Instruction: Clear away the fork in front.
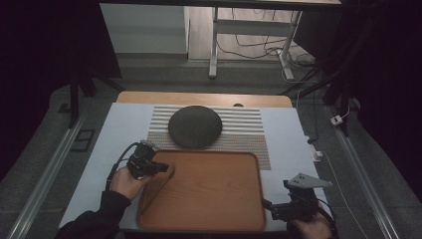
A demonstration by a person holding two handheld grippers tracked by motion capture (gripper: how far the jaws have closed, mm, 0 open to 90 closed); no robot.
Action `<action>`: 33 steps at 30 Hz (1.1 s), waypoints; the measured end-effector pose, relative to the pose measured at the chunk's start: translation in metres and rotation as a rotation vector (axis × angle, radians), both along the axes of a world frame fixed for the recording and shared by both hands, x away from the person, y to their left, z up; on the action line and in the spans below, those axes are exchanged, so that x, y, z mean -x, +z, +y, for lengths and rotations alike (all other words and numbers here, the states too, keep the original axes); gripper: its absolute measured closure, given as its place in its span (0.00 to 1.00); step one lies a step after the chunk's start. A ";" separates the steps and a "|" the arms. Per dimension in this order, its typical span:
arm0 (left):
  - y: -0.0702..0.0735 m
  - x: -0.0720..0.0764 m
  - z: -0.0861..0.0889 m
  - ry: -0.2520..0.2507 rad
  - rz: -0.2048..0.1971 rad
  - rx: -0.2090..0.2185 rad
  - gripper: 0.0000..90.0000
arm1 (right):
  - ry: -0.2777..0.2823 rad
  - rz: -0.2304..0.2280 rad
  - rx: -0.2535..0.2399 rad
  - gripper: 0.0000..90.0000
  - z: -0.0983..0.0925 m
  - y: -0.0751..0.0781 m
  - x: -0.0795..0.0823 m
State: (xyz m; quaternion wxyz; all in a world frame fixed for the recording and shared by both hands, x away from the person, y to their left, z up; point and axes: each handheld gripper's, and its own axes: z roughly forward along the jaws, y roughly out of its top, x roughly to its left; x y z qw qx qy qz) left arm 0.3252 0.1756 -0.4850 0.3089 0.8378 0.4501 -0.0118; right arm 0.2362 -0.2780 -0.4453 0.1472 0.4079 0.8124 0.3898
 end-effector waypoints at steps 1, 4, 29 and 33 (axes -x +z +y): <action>-0.002 -0.002 0.001 0.004 0.003 0.000 0.98 | 0.000 0.000 0.000 0.00 0.000 0.000 0.000; -0.008 -0.009 0.002 0.023 0.020 0.007 0.98 | 0.005 0.001 0.006 0.00 0.001 0.000 0.000; -0.016 -0.002 -0.036 -0.096 0.039 -0.014 0.98 | 0.024 0.005 0.023 0.00 0.003 0.000 0.000; -0.016 0.000 -0.043 -0.130 0.037 0.002 0.98 | 0.027 0.005 0.023 0.00 0.003 -0.001 0.000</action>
